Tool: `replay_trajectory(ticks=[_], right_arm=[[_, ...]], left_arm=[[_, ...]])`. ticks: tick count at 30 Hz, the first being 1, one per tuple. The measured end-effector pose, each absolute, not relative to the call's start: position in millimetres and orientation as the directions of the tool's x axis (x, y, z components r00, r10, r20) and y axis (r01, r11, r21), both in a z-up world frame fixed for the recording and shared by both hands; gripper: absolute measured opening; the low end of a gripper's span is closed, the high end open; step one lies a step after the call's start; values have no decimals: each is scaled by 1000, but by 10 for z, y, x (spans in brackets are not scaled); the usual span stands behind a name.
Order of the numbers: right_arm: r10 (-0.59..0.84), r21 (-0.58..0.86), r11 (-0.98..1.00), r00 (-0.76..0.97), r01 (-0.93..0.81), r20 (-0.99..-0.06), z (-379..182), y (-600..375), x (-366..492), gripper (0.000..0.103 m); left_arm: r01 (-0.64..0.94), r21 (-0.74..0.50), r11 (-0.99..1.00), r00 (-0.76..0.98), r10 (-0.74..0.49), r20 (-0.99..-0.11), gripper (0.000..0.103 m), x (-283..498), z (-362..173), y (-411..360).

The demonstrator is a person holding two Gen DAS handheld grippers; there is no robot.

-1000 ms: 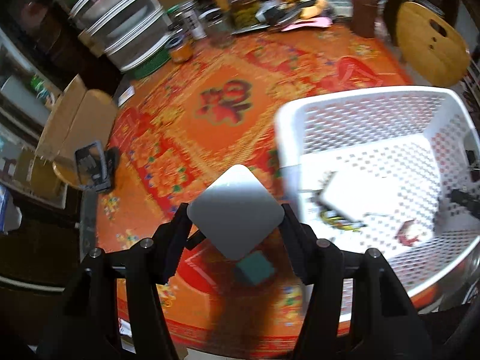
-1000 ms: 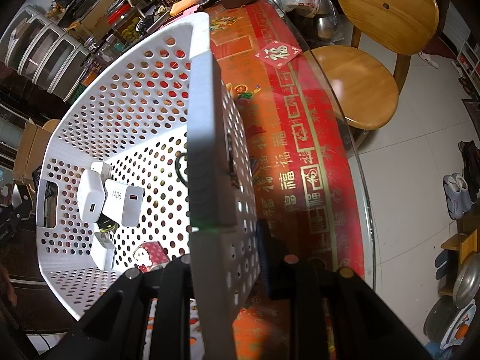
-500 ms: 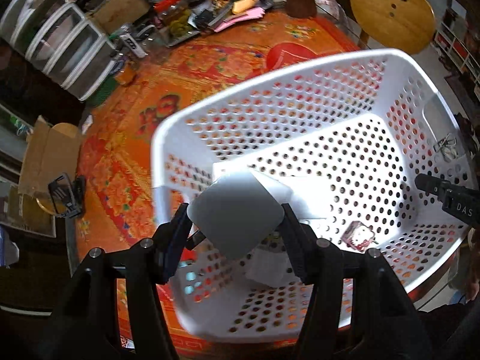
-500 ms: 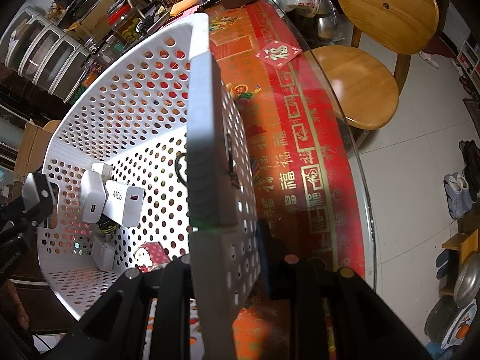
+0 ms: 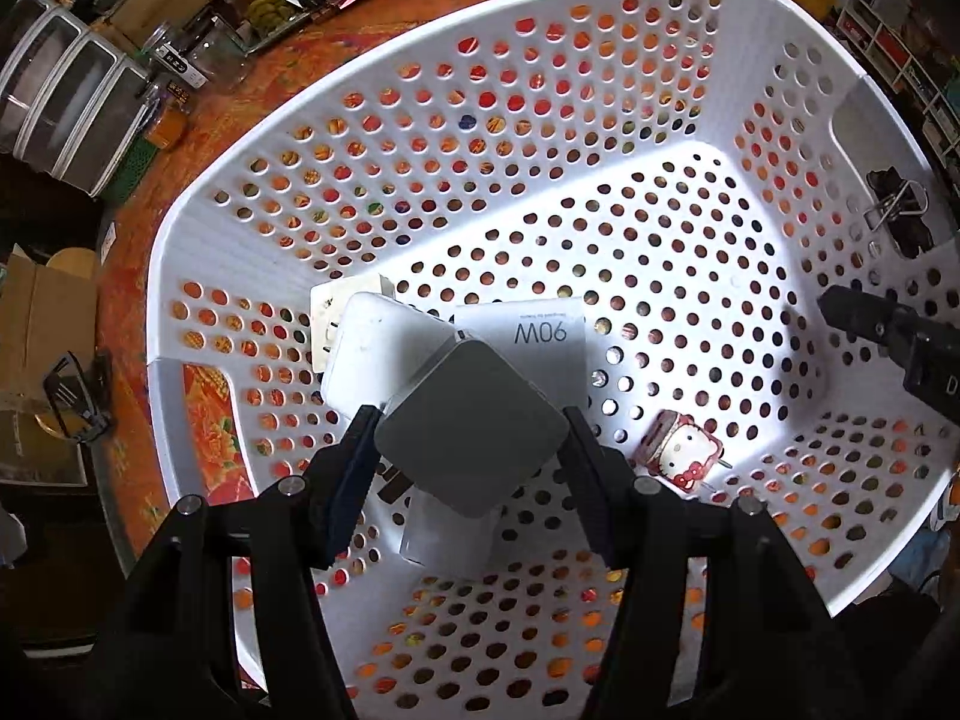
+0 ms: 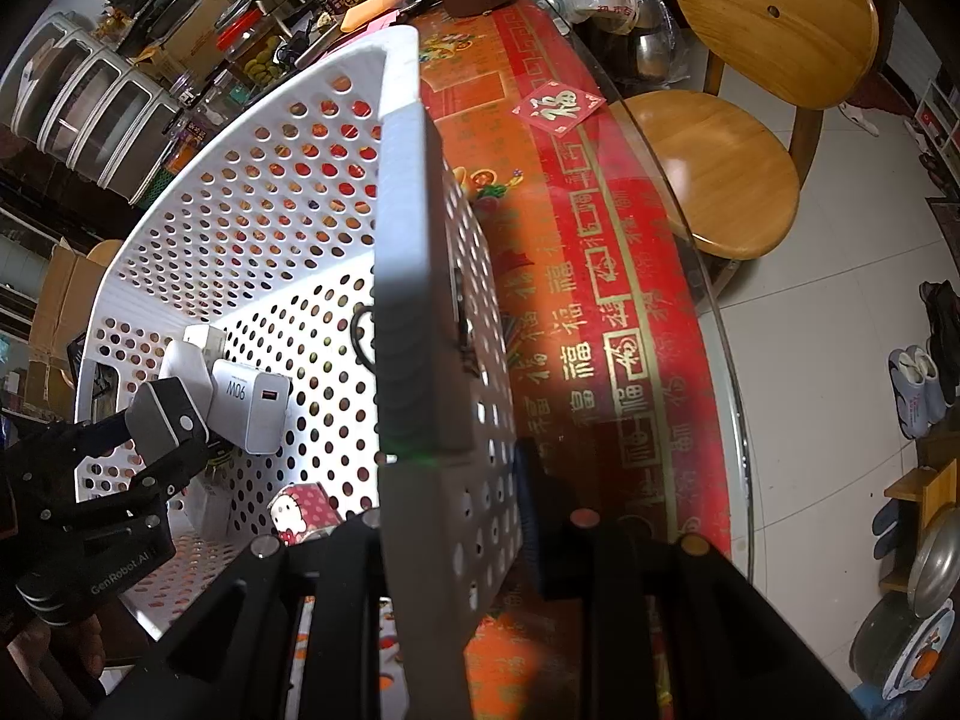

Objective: Organize rigid objects
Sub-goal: 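Open the left tool to drop the charger into the basket, then return the left tool and grasp the teal cube charger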

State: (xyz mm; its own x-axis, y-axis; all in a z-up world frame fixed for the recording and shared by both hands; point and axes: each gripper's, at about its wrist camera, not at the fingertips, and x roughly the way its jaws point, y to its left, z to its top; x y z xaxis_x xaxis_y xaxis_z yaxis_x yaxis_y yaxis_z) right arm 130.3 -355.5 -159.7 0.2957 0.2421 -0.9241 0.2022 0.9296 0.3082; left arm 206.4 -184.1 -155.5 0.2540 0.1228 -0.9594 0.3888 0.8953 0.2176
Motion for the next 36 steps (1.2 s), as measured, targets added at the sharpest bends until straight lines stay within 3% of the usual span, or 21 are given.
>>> replay_trajectory(ticks=[2, 4, 6, 15, 20, 24, 29, 33, 36], right_arm=[[242, 308, 930, 296, 200, -924, -1597, -3556, 1302, 23], [243, 308, 930, 296, 199, -924, -1595, -3556, 1302, 23], [242, 308, 931, 296, 198, -924, -1594, -3553, 1305, 23], [243, 307, 932, 295, 195, -924, -1593, -3543, 1308, 24], [242, 304, 934, 293, 189, -925, -1595, -3534, 1314, 23], [242, 303, 935, 292, 186, -925, -1596, -3520, 1319, 24], [241, 300, 936, 290, 182, -926, -1595, -3514, 1322, 23], [240, 298, 938, 287, 180, -928, -1598, -3507, 1327, 24], [240, 297, 938, 284, 179, -928, -1600, -3511, 1332, 24]], left_arm=[[390, 215, 895, 263, 116, -958, 69, 2054, -1549, -1834], [389, 229, 893, 281, 122, -952, 87, 2037, -1529, -1839], [390, 248, 887, 305, 130, -944, 90, 2003, -1475, -1836], [361, 213, 908, 379, 66, -923, 91, 1810, -1019, -1562], [297, 183, 937, 425, 42, -904, 91, 1646, -609, -970], [194, 209, 958, 452, 102, -886, 96, 1579, -439, -266], [101, 189, 977, 404, 134, -905, 96, 1568, -688, 471], [141, 38, 989, 370, -17, -929, 96, 1545, -1073, 628], [159, 15, 987, 317, -37, -948, 95, 1545, -1417, 628]])
